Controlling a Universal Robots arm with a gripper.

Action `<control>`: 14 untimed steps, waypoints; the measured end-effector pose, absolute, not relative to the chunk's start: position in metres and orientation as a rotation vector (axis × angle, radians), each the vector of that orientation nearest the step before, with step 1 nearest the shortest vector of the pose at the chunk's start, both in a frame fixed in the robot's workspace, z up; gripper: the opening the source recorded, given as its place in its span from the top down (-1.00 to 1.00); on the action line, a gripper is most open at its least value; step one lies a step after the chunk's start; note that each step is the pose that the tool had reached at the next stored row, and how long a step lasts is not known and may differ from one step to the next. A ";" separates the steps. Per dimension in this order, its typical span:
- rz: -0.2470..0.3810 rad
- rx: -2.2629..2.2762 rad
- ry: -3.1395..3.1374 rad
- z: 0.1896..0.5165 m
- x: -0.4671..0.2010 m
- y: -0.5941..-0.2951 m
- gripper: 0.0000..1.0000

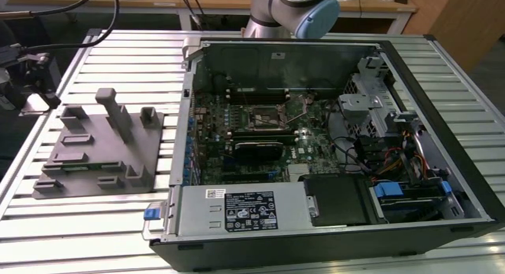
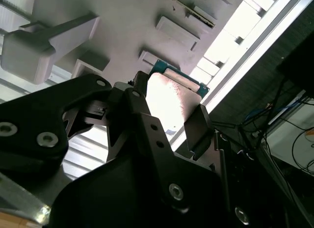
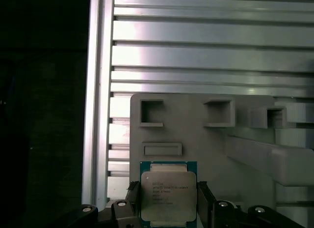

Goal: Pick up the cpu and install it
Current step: 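Pick up the cpu and move it towards the insertion slot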

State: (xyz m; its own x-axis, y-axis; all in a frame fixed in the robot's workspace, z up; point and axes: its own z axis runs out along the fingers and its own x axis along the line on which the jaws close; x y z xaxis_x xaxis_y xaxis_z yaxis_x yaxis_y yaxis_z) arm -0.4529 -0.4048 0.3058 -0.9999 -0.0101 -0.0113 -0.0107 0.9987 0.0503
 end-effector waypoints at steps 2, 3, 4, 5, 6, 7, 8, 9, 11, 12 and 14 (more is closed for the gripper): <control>0.079 -0.016 3.130 0.308 -0.453 -0.405 -0.08; 0.079 -0.016 3.130 0.309 -0.453 -0.405 -0.08; 0.079 -0.016 3.130 0.310 -0.453 -0.405 -0.08; 0.079 -0.016 3.129 0.311 -0.453 -0.405 -0.08; 0.079 -0.016 3.130 0.311 -0.453 -0.405 -0.08; 0.079 -0.016 3.130 0.312 -0.453 -0.405 -0.08; 0.079 -0.016 3.129 0.313 -0.453 -0.405 -0.08; 0.079 -0.016 3.129 0.313 -0.453 -0.405 -0.08; 0.079 -0.016 3.129 0.314 -0.453 -0.405 -0.08; 0.079 -0.016 3.129 0.314 -0.453 -0.404 -0.08; 0.079 -0.016 3.130 0.315 -0.453 -0.404 -0.08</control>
